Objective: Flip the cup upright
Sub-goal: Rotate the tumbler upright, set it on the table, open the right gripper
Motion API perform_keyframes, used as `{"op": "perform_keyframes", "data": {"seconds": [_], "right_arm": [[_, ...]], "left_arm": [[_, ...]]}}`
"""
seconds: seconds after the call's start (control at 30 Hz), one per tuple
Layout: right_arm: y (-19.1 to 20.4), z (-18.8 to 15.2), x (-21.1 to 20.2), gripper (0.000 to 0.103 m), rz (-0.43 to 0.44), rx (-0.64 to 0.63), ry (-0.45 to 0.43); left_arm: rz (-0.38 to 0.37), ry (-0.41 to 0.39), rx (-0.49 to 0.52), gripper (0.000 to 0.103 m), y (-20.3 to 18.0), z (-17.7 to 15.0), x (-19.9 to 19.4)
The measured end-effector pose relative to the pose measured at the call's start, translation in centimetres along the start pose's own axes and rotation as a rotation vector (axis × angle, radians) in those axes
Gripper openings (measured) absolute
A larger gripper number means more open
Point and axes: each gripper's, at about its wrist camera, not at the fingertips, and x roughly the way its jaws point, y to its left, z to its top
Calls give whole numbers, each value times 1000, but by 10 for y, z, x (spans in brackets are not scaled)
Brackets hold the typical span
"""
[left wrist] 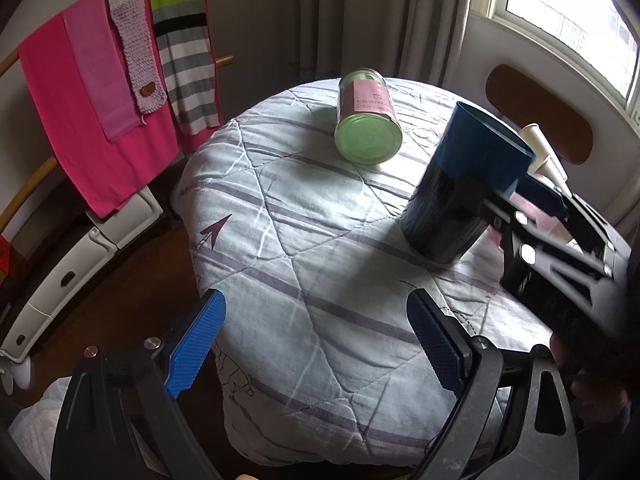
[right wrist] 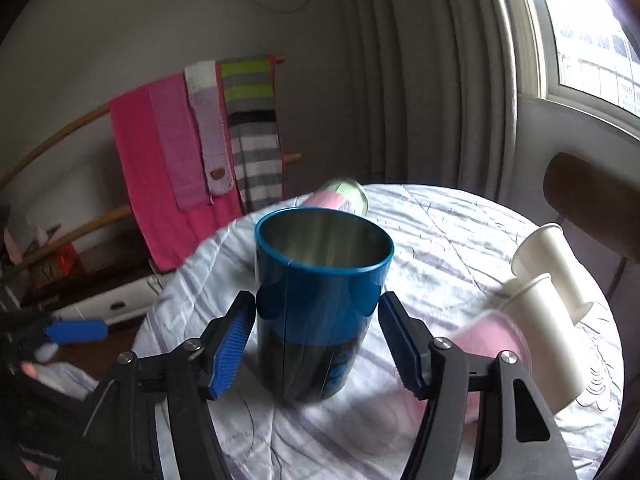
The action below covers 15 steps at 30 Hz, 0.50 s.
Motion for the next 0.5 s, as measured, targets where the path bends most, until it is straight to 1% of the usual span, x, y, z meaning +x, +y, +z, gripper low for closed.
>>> {"op": "perform_keyframes", "data": {"seconds": [0.1, 0.23, 0.3, 0.43, 0.5], "right_arm": [[5, -8, -11, 65, -8, -47, -29], [3, -13, -22, 65, -3, -39, -27], [3, -13, -26, 65, -3, -40, -33], [7, -7, -29, 66, -29, -63, -42], [7, -6, -29, 67, -24, -62, -38]], "left_arm": [[-2, 7, 2, 94, -1, -2, 1], [8, 10, -2, 94, -1, -2, 2], [13, 5, -2, 94, -1, -3, 0], [18, -4, -1, 94, -2, -3, -5], [29, -6, -2, 94, -3, -3, -7]]}}
